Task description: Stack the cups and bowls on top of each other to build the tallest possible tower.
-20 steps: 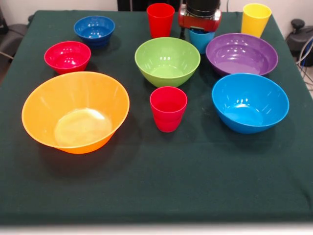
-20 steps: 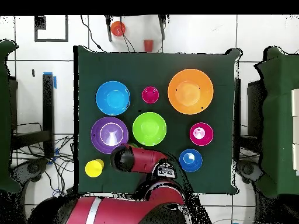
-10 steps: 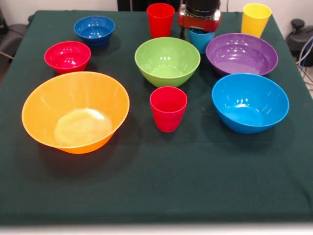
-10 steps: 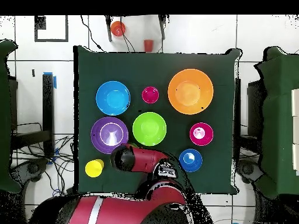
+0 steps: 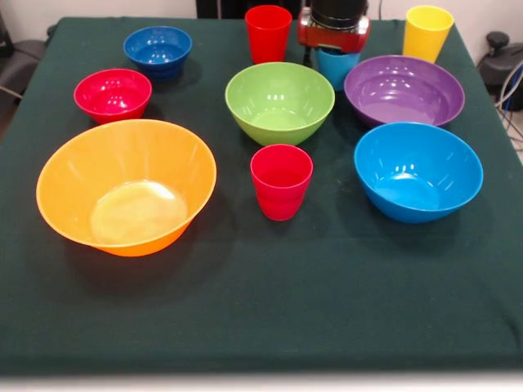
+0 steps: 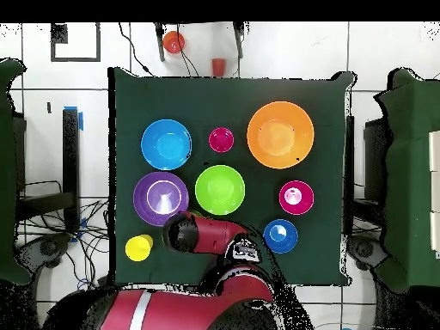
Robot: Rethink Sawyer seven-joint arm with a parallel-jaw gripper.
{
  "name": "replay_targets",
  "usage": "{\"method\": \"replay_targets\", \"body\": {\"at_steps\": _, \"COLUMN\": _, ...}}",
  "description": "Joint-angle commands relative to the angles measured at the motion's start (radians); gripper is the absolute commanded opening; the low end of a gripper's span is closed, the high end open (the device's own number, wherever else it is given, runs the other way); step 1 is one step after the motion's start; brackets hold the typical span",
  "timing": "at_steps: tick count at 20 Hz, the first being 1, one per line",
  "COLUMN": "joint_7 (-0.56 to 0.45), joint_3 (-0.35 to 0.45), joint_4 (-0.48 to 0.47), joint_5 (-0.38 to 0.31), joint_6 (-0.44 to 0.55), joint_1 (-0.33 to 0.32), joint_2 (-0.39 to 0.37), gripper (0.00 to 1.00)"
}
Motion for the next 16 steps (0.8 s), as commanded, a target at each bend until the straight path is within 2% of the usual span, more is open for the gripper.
{"method": "replay_targets", "body": {"at_steps": 1, "joint_7": 0.074, "joint_3": 0.126, "joint_4": -0.117, "joint_5": -0.048, "joint_6": -0.076, "joint_1": -0.006, "joint_2": 0.153, "gripper": 0.0}}
{"method": "replay_targets", "body": {"at_steps": 2, "joint_7": 0.078, "joint_3": 0.13, "joint_4": -0.115, "joint_5": -0.05, "joint_6": -0.083, "joint_1": -0.01, "joint_2": 0.152, "gripper": 0.0}}
{"method": "replay_targets", "body": {"at_steps": 3, "joint_7": 0.101, "joint_3": 0.142, "joint_4": -0.105, "joint_5": -0.055, "joint_6": -0.141, "joint_1": -0.017, "joint_2": 0.15, "gripper": 0.0}}
{"method": "replay_targets", "body": {"at_steps": 4, "joint_7": 0.103, "joint_3": 0.143, "joint_4": -0.105, "joint_5": -0.057, "joint_6": -0.143, "joint_1": -0.018, "joint_2": 0.148, "gripper": 0.0}}
{"method": "replay_targets", "body": {"at_steps": 12, "joint_7": 0.113, "joint_3": 0.155, "joint_4": -0.089, "joint_5": -0.034, "joint_6": -0.074, "joint_1": -0.015, "joint_2": 0.116, "gripper": 0.0}}
{"method": "replay_targets", "body": {"at_steps": 16, "joint_7": 0.12, "joint_3": 0.157, "joint_4": -0.08, "joint_5": -0.017, "joint_6": -0.036, "joint_1": -0.003, "joint_2": 0.074, "gripper": 0.0}}
